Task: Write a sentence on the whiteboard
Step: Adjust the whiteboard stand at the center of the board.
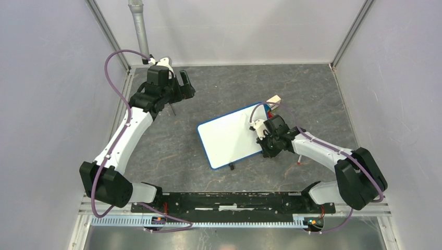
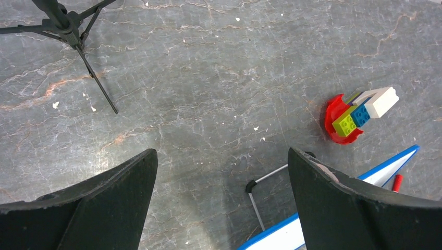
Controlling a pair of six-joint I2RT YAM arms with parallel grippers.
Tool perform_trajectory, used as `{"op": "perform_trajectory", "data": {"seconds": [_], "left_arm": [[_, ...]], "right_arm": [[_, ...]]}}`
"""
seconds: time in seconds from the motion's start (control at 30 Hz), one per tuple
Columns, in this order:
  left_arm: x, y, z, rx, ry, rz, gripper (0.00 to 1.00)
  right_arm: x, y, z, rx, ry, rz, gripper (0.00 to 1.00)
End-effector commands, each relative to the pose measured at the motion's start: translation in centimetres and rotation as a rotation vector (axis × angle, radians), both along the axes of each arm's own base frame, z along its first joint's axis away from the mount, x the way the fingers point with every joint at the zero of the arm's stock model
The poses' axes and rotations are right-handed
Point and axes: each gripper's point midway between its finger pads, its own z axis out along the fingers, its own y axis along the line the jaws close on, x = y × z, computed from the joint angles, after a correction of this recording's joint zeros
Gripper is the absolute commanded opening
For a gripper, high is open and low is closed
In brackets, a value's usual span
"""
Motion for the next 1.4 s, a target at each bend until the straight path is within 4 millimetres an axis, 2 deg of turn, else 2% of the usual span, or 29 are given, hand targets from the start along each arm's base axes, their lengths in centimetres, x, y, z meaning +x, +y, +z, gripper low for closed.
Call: {"op": "perform_trajectory", "data": {"seconds": [0.0,0.17,0.4,0.53,0.6,0.63,0.77,0.83,0.97,1.13,1.23,1.37], "left_arm": [[0.6,-0.3,1.2,-0.008,-0.051,-0.026,1.0],[0.7,-0.3,1.2,-0.004,-0.051,-0.028,1.0],[0.8,-0.5,0.9,-0.01,-0.047,-0.035,1.0],[1.0,-0.5,0.5,-0.007,-0.038,-0.037,1.0],[1.1,-0.6,0.6,-0.006,-0.038,-0.038,1.0],[0.9,-1.0,0.6,-0.018,-0.034,-0.06,1.0],[0.7,-1.4,0.7,-0.026,-0.035,-0.09,1.0],[0.4,-1.8,0.9,-0.033,-0.045,-0.123,1.0],[-0.5,-3.0,1.7,-0.035,-0.072,-0.241,1.0],[-1.4,-3.4,2.1,-0.014,-0.062,-0.305,1.0],[-2.0,-3.6,2.2,0.003,-0.088,-0.357,1.0],[-2.2,-2.7,2.9,0.019,-0.154,-0.311,1.0]], "right_arm": [[-3.5,0.1,-0.6,-0.024,0.125,0.108,0.0],[-5.2,0.7,0.1,-0.011,0.212,0.145,0.0],[-5.9,-0.2,0.1,-0.029,0.219,0.084,0.01],[-5.7,0.0,0.6,-0.019,0.204,0.087,0.36],[-5.7,0.1,0.7,-0.013,0.201,0.085,0.59],[-5.7,0.2,0.9,-0.004,0.196,0.087,0.67],[-5.3,0.6,1.9,0.03,0.157,0.092,0.9],[-4.7,1.0,3.1,0.054,0.112,0.121,0.98],[-3.6,1.6,6.1,0.149,0.028,0.155,0.98],[-2.0,0.6,8.8,0.212,-0.055,0.117,0.98],[0.1,-2.1,9.6,0.153,-0.129,-0.03,0.98],[2.4,-7.7,9.9,0.056,-0.146,-0.241,0.98]]}}
